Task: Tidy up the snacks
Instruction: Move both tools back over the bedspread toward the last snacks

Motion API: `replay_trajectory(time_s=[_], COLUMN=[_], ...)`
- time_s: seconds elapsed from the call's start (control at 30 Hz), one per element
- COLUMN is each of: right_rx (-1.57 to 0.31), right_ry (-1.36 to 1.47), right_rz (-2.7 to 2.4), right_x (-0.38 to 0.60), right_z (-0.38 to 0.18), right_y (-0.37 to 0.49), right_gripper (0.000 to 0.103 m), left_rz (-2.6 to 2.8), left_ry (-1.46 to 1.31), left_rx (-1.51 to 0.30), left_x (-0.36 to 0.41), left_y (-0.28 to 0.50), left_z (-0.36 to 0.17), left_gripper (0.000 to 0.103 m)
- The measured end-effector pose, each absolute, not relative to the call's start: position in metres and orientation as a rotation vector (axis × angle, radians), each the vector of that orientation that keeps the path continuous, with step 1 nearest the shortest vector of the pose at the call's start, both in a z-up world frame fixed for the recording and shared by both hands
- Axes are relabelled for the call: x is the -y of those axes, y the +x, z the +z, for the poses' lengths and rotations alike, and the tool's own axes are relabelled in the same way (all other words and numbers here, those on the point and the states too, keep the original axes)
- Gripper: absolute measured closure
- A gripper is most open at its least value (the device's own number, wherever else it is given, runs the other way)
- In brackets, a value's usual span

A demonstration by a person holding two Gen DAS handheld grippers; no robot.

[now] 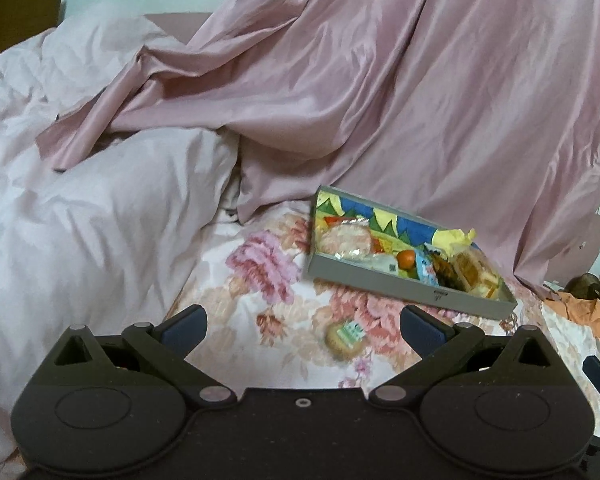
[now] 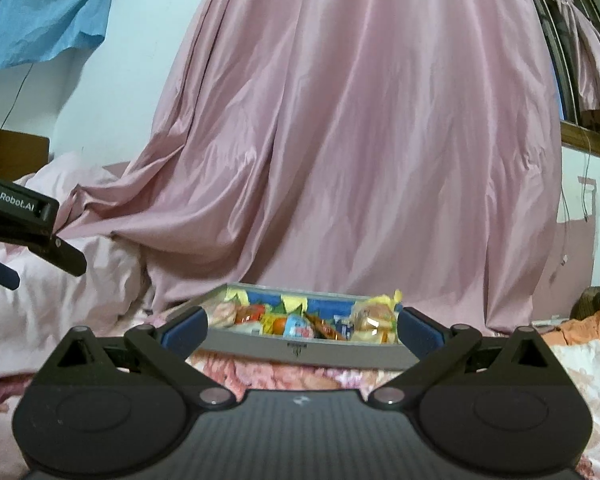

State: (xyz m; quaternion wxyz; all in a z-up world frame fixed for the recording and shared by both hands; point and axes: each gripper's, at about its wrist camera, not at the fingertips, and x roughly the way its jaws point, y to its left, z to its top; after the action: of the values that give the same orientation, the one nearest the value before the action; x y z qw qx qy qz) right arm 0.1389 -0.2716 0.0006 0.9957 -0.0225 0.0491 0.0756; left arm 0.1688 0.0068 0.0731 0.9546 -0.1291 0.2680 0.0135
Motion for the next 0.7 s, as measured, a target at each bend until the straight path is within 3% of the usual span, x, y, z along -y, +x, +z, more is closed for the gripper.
replay_trajectory(time_s=[0.7], right_rx=[-0.306], right_ry=[-0.130], right_rz=[0.184], right_x=[0.238], right_z=[-0.036], right_y=[0.115], right_gripper=[0.000], left_rz=[-0.122], left_ry=[-0.081], left_rx=[-0.629], left_x=[-0.036], left_y=[0.165], left_z=[-0.019], left_gripper=[0.001])
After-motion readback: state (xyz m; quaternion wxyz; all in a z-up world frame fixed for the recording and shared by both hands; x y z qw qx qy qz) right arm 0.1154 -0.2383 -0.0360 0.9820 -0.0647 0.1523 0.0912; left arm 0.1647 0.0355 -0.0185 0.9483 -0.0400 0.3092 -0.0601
